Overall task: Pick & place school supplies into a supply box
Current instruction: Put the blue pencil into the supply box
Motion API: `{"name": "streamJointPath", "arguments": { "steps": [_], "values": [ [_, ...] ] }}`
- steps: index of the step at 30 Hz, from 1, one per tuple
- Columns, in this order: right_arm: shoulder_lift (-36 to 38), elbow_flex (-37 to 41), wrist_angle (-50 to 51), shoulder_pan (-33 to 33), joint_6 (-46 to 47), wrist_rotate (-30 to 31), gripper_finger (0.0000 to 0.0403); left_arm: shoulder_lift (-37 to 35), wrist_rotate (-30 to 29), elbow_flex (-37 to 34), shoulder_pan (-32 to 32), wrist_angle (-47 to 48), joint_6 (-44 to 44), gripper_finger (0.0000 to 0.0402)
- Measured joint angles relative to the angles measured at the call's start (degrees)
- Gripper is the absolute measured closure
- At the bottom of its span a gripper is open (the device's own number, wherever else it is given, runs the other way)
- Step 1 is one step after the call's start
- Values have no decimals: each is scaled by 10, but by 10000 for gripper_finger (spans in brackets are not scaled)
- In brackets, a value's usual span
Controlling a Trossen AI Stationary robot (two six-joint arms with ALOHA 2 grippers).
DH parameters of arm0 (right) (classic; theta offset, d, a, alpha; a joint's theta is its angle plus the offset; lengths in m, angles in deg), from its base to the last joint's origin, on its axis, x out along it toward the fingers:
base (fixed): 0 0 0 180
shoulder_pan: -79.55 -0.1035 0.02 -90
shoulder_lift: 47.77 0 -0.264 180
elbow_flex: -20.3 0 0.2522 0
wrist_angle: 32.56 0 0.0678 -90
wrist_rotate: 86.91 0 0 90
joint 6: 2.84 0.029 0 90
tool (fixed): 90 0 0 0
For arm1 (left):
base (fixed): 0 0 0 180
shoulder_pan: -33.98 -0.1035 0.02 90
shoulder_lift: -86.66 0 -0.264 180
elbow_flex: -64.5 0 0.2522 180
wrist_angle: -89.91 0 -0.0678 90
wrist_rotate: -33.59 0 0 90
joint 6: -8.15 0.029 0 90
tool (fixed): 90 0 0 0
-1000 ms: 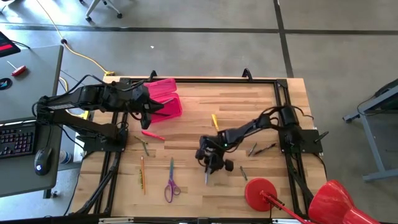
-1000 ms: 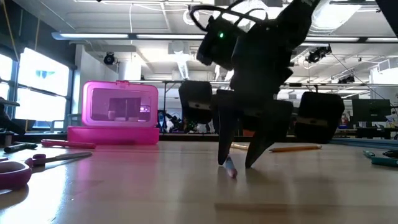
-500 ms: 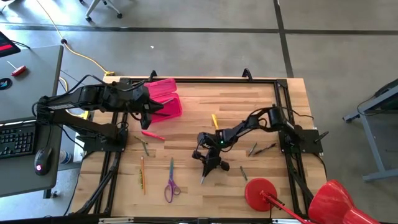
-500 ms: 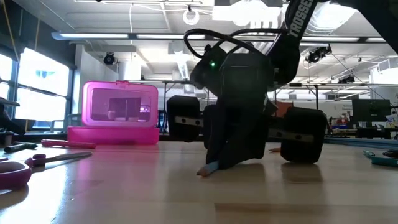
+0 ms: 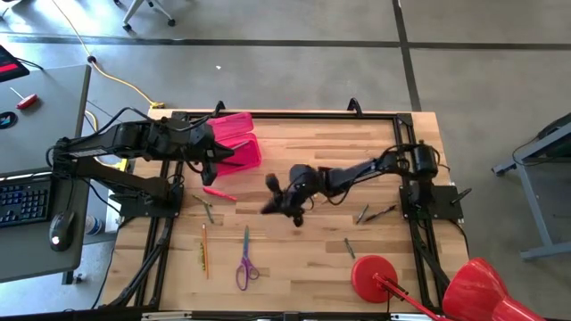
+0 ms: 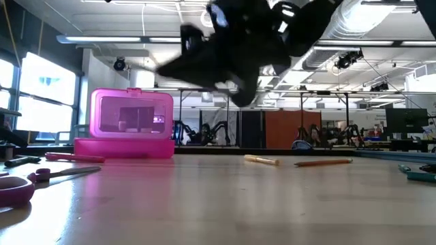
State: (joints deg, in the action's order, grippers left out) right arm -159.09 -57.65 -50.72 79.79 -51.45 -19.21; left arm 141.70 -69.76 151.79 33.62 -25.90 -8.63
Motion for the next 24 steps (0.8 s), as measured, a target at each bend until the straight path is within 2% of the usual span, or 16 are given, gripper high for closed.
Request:
{"name": "streamJointPath", "arguments": {
  "steps": [3,5,9,16,20,24],
  "values": [
    [-6,-22,-70,22,49,25,400,0,-24,0,0,-15,5,346],
    [-23,-56,-67,37,76,34,400,0,-46,0,0,-26,10,346],
    [-100,-153,-11,60,63,37,400,0,-70,0,0,-52,18,346],
    [-248,-399,123,99,63,56,401,0,-68,0,0,-61,18,346],
    [-306,-508,177,122,104,58,401,0,-68,0,0,-51,17,346],
    [-343,-572,181,137,156,51,400,0,-65,0,0,-48,17,346]
  ]
}}
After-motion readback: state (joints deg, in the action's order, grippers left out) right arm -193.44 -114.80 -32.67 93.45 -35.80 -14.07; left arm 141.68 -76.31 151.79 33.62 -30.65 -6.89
